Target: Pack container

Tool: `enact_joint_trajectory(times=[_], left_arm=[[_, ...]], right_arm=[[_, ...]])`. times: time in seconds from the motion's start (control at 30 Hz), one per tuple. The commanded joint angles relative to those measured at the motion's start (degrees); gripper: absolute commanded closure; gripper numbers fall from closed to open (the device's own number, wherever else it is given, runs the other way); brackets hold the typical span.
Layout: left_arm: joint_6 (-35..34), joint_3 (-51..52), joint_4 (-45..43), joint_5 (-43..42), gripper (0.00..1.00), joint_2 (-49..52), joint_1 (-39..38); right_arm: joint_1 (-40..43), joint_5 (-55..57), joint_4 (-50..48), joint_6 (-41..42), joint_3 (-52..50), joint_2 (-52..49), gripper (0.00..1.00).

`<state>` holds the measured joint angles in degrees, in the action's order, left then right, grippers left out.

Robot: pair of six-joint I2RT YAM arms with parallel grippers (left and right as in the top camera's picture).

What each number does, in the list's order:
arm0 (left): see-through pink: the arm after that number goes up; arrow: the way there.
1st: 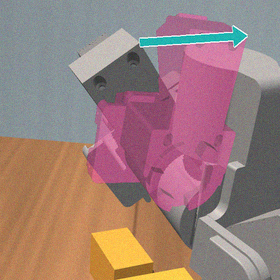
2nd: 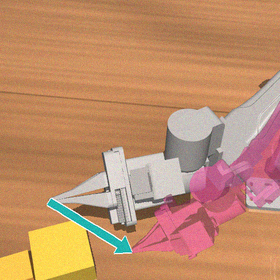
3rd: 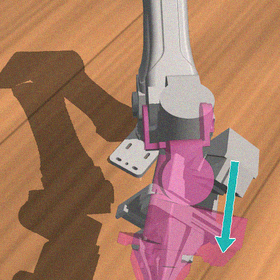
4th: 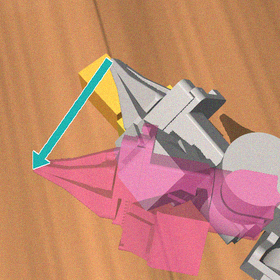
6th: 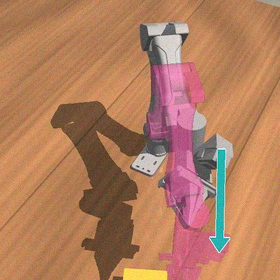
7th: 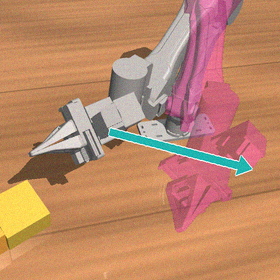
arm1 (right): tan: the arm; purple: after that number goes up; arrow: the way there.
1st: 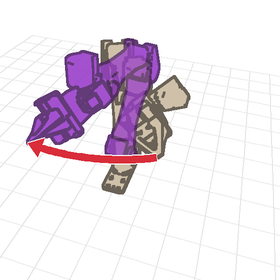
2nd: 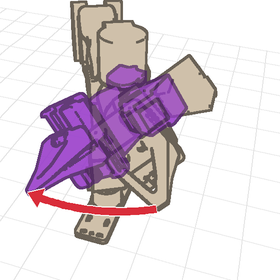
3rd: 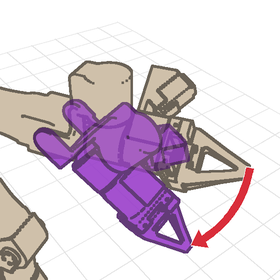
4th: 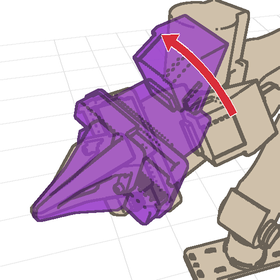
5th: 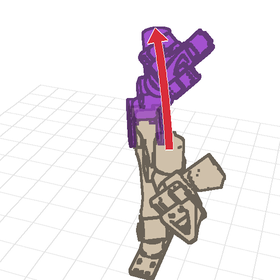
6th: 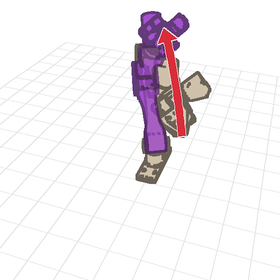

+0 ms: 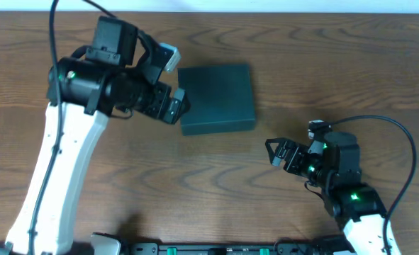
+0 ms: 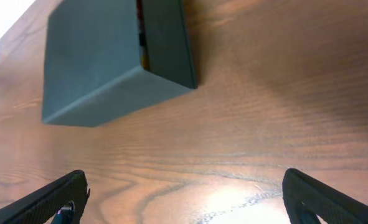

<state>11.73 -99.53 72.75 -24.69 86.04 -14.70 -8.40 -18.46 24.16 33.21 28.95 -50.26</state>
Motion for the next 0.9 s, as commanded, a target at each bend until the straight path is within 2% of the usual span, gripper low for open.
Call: enact_joint_trajectory(times=[0.0, 0.13, 0.3, 0.4, 0.7, 0.87], left_arm=[[-0.61, 1.75, 1.16, 3.52, 0.04, -9.38, -0.28], [-1.33, 15.17, -8.04, 3.54, 0.04, -26.77, 0.85], [-13.20, 38.56, -21.75, 6.23, 0.04, -47.69, 8.55], [-13.46, 49.42, -26.05, 6.21, 0.04, -56.35, 11.69], [-13.42, 74.23, -36.41, 8.87, 0.04, -74.73, 16.37], [-14.16, 81.61, -39.50, 12.02, 0.04, -78.82, 17.07]], right_arm=[[0.50, -0.20, 0.09, -0.70, 0.20, -0.83, 0.01], [0.50, -0.17, 0.11, -0.72, 0.20, -1.46, 0.01], [0.50, -0.20, 0.11, -0.70, 0.20, -1.51, 0.01], [0.50, -0.20, 0.11, -0.72, 0.20, -1.51, 0.01], [0.50, -0.20, 0.11, -0.72, 0.20, -1.51, 0.01], [0.50, -0.20, 0.11, -0.70, 0.20, -1.51, 0.01]])
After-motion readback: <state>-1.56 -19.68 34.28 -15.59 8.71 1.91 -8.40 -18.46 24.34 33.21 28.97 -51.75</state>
